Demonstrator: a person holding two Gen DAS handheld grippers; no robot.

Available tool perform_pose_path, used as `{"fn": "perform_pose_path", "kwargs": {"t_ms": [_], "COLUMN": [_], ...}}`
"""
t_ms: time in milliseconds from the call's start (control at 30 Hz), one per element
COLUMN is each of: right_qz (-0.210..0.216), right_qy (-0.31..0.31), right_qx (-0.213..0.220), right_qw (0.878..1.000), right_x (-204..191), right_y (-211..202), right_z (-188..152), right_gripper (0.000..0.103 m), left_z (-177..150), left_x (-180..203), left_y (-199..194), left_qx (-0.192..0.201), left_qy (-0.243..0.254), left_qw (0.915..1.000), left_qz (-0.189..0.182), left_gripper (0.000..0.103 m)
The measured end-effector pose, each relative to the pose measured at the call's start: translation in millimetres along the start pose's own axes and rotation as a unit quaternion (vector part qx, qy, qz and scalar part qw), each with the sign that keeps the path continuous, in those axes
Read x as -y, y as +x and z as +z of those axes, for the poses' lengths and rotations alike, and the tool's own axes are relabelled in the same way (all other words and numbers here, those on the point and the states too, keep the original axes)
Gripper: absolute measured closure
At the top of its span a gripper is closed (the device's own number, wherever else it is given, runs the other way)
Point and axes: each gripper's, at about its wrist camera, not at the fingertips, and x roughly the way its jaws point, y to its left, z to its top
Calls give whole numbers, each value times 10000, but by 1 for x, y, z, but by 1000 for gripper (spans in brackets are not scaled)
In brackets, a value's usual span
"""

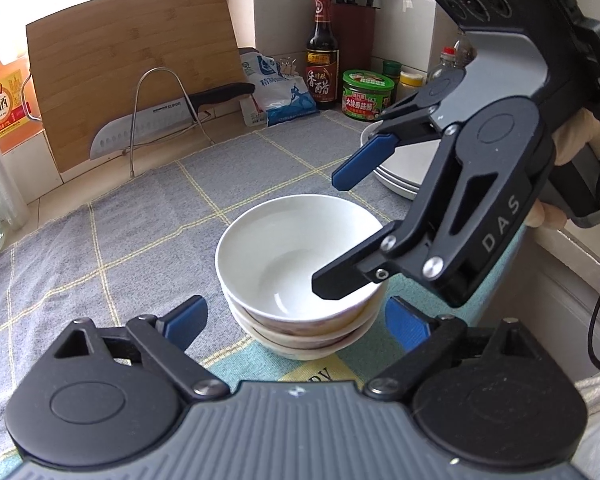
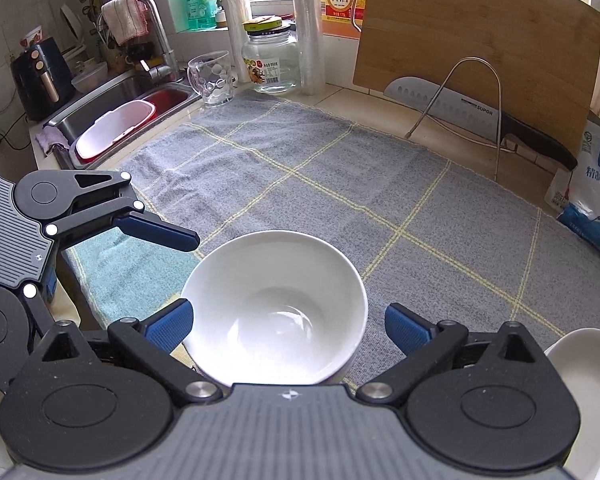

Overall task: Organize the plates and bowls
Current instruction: 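Bring the left tool and right tool to opposite sides of the bowl stack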

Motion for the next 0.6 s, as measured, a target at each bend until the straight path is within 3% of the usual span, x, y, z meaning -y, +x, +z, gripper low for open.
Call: {"fn": "perform_pose_path", "kwargs": {"t_ms": [367,600], "right_qz": [-41,75], "right_qy": [-400,-758], "right_qx": [192,186], "right_qw": [9990,9969], "right_x": [-11,-12], "right_y": [-17,-24], "right_z": [-14,-38], "right_gripper": [0,0], "left_z": [-4,-14], "left_x": [-4,-3], "left_y": [-8,-8], "left_qx": [-135,-304], "left_qy": [108,48], "left_qw": [9998,9993], "left_qz": [-63,197], "left_gripper": [7,7]}}
